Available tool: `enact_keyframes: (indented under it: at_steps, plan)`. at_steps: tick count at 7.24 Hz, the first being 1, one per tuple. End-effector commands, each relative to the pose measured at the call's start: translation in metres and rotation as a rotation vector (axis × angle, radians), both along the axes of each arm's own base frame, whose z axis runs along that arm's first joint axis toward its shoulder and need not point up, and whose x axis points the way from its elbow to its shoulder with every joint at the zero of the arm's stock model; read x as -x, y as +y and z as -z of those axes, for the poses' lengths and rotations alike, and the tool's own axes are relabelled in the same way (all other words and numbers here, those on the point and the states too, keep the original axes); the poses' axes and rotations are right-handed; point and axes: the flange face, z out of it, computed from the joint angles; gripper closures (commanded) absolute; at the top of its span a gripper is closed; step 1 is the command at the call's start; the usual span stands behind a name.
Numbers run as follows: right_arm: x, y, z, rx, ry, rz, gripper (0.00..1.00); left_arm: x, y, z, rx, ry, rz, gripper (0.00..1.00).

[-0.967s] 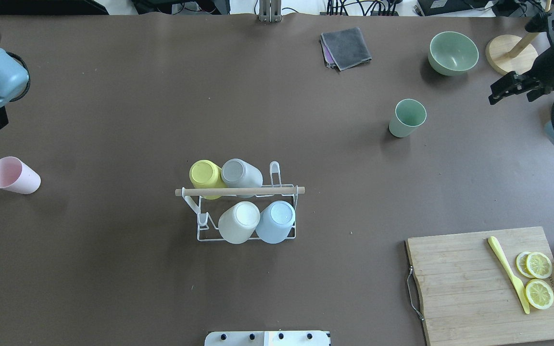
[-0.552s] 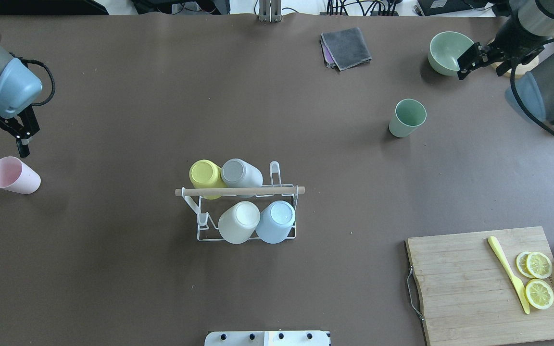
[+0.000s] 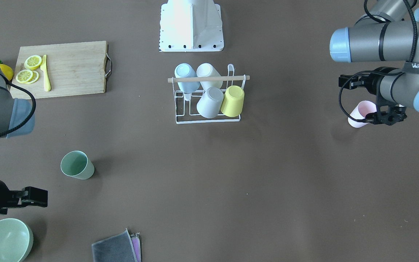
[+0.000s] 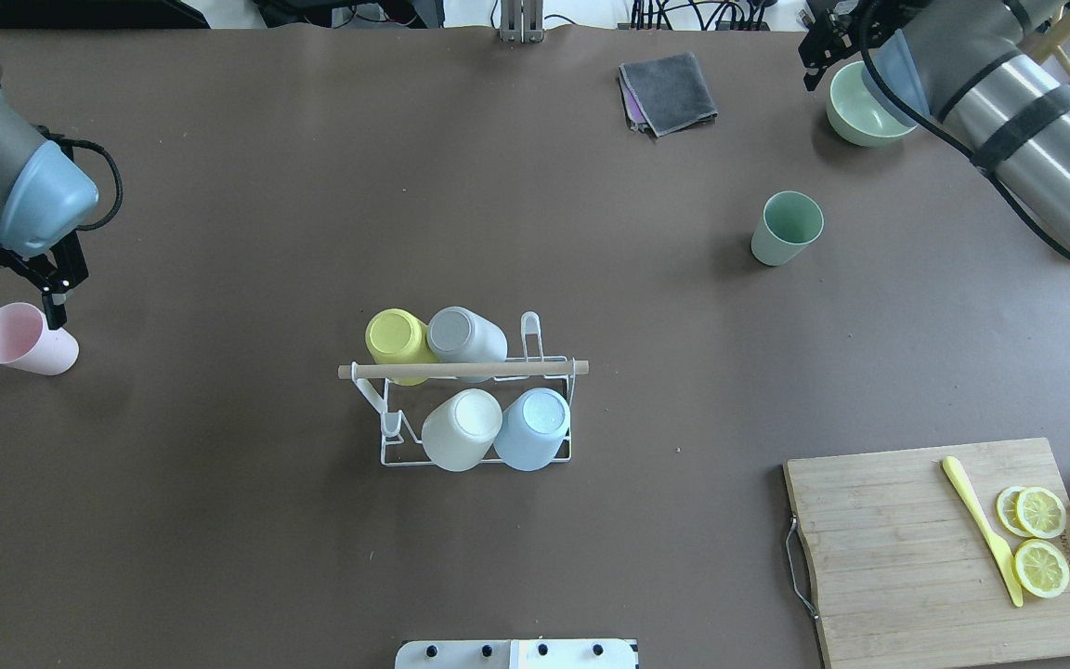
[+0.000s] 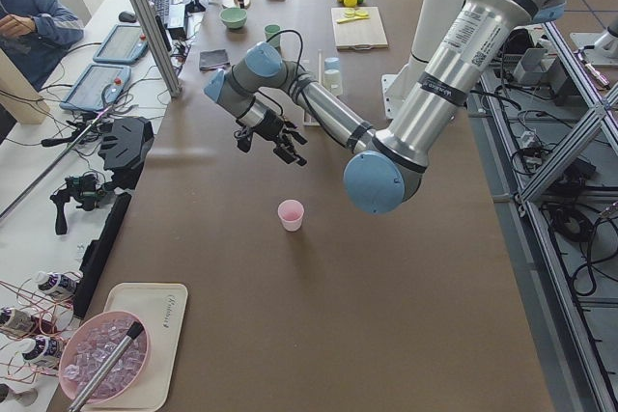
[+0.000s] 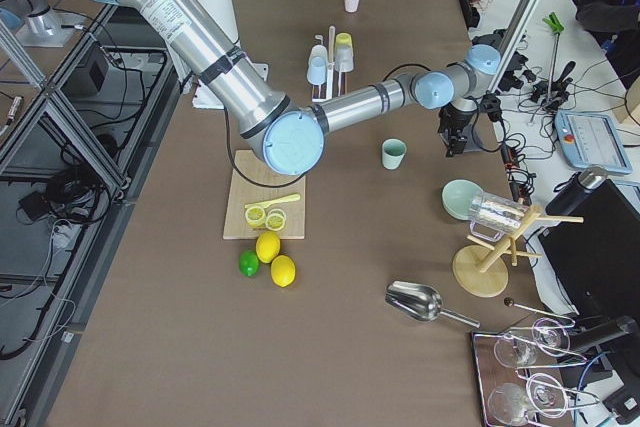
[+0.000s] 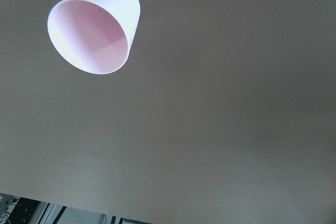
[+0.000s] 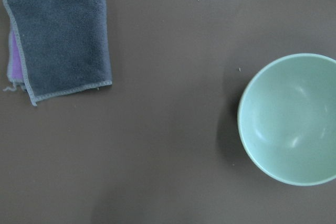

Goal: Place cup on cup holder

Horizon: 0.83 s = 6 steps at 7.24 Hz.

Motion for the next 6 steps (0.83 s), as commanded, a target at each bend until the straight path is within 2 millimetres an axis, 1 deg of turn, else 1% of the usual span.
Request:
enact_keyframes:
  at_steps: [1, 3, 4, 5, 6]
  plan:
    - [0.022, -0.031, 0.006, 0.044, 0.004, 0.045, 0.0, -0.014, 0.004, -0.013, -0.194, 0.037, -0.304, 0.02]
    - [0.057, -0.013, -0.002, 0.145, 0.007, 0.112, 0.0, -0.011, -0.004, -0.021, -0.211, 0.039, -0.322, 0.03]
    - [0.073, -0.002, -0.007, 0.195, 0.01, 0.151, 0.0, -0.011, -0.016, -0.024, -0.283, 0.039, -0.338, 0.03]
    - [0.088, 0.009, -0.014, 0.249, 0.016, 0.191, 0.0, -0.017, -0.022, -0.027, -0.331, 0.055, -0.355, 0.02]
    - [0.097, 0.017, -0.019, 0.287, 0.033, 0.213, 0.0, -0.017, -0.029, -0.036, -0.358, 0.03, -0.377, 0.02]
